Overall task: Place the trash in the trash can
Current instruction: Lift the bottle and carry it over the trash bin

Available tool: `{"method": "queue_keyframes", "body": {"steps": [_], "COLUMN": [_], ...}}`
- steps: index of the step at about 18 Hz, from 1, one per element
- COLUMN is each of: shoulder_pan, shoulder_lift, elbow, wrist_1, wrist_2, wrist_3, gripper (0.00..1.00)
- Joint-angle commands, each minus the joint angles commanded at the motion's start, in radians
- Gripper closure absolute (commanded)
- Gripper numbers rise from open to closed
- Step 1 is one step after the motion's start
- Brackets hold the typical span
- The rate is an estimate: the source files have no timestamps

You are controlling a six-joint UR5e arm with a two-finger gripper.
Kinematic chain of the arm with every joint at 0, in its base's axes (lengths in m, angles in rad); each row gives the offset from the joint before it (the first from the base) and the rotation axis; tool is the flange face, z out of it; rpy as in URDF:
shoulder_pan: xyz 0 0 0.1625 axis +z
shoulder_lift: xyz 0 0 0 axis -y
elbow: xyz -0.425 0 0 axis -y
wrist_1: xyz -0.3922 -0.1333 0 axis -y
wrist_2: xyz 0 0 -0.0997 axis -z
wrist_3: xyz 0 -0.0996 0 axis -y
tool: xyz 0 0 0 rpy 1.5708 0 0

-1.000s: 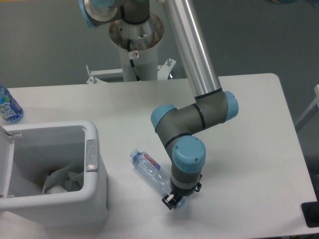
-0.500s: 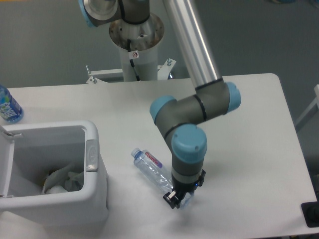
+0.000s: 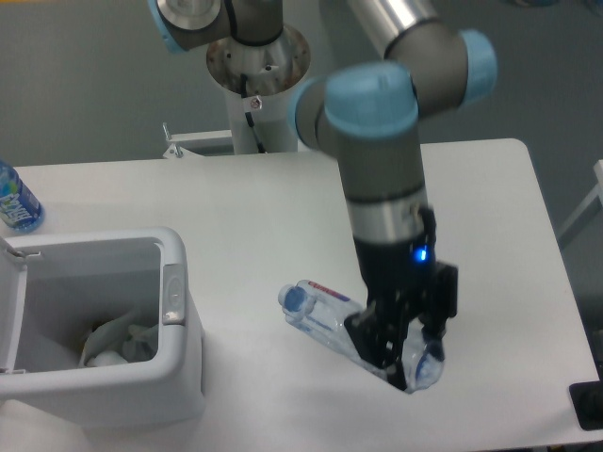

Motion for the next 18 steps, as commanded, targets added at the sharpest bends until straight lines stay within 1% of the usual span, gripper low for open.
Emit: {"method": "queue_keyframes", "body": {"steps": [3, 7, 8, 12, 15, 17, 18], "shoulder_pan": [-0.038, -0.112, -0.123, -0.23, -0.294, -0.331, -0.338], "shoulder_lift": [0.011, 0.028, 0.028, 0.029, 0.026, 0.017, 0.015], "elbow": [0.037, 0.031, 0.038, 0.028, -0.004, -0.014, -0.021], "wrist_1": [0.017, 0.021, 0.026, 0.029, 0.031, 0.031, 0.029], "wrist_2": [0.0, 0.002, 0.002, 0.002, 0.002, 0.002, 0.002], "wrist_3": [0.0, 0.009, 0.014, 0.022, 0.023, 0.023, 0.023], "gripper": [0.39, 0.39, 0.39, 0.39, 0.38, 0.35, 0.26]}}
